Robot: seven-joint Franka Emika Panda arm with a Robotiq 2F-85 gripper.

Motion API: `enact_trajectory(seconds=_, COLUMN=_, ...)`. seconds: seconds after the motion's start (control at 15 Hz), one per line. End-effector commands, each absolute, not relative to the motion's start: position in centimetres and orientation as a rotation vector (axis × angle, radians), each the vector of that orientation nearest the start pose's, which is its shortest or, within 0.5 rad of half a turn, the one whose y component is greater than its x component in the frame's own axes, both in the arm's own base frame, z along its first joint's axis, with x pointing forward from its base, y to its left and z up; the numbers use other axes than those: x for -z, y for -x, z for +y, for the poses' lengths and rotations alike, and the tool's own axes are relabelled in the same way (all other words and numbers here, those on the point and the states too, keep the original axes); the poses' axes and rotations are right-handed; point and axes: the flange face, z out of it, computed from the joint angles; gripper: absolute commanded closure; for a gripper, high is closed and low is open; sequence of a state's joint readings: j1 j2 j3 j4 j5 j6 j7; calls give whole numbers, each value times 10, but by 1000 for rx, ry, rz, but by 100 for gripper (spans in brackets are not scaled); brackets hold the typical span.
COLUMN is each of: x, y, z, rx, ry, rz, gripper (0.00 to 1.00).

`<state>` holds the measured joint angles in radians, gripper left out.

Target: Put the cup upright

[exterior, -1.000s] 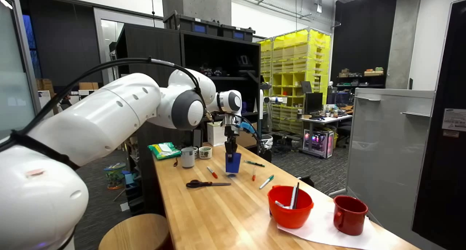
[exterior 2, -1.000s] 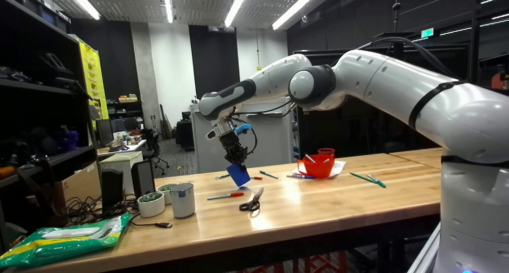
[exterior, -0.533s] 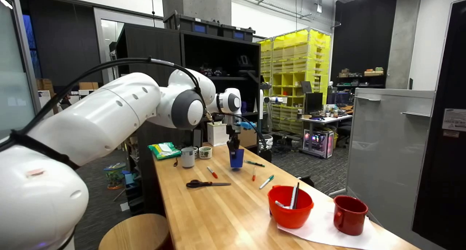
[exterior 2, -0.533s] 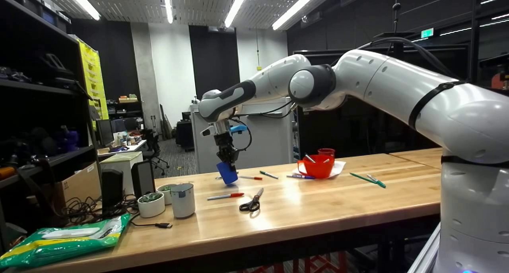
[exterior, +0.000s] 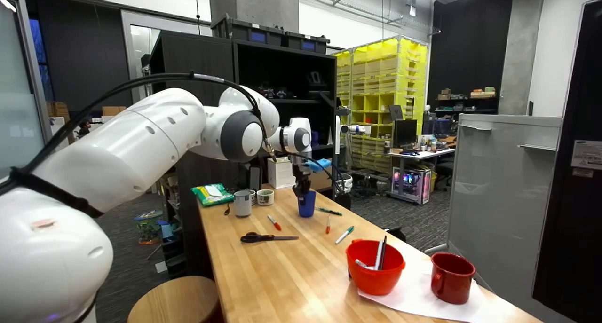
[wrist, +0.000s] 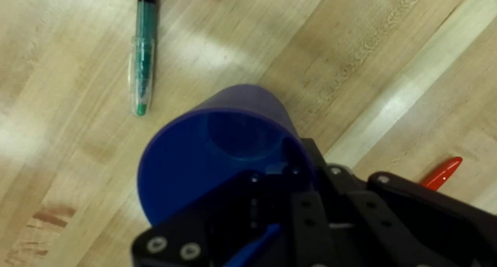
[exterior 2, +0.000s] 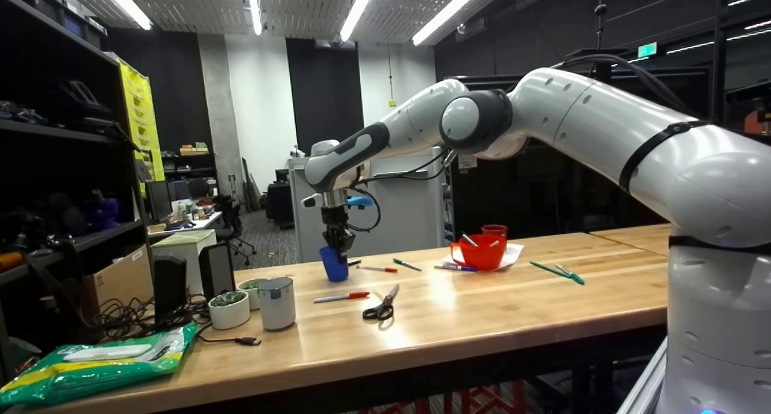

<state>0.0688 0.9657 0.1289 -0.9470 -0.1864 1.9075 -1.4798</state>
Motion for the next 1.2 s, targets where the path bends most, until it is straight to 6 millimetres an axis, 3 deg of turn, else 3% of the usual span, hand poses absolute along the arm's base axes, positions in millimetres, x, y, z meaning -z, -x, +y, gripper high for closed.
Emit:
enact_trajectory(seconds=0.0, x=-293, y=-764, z=101, rx=23, ry=-2085, rz=2277, gripper=68)
enact_trajectory(seconds=0.33, x=-292, y=-752, z=97, rx=22, ry=-2101, rz=2263, gripper=35)
enact_trajectory(seconds=0.67, x=-307, y=-745, z=98, rx=31, ry=-2103, rz=2233, gripper=2)
enact_trajectory(seconds=0.93, x=-321, y=-743, z=101, rx=29, ry=-2106, rz=2210, gripper=0)
enact_trajectory(seconds=1.13, x=-344, y=-738, z=103, rx=11, ry=-2143, rz=2173, gripper=0)
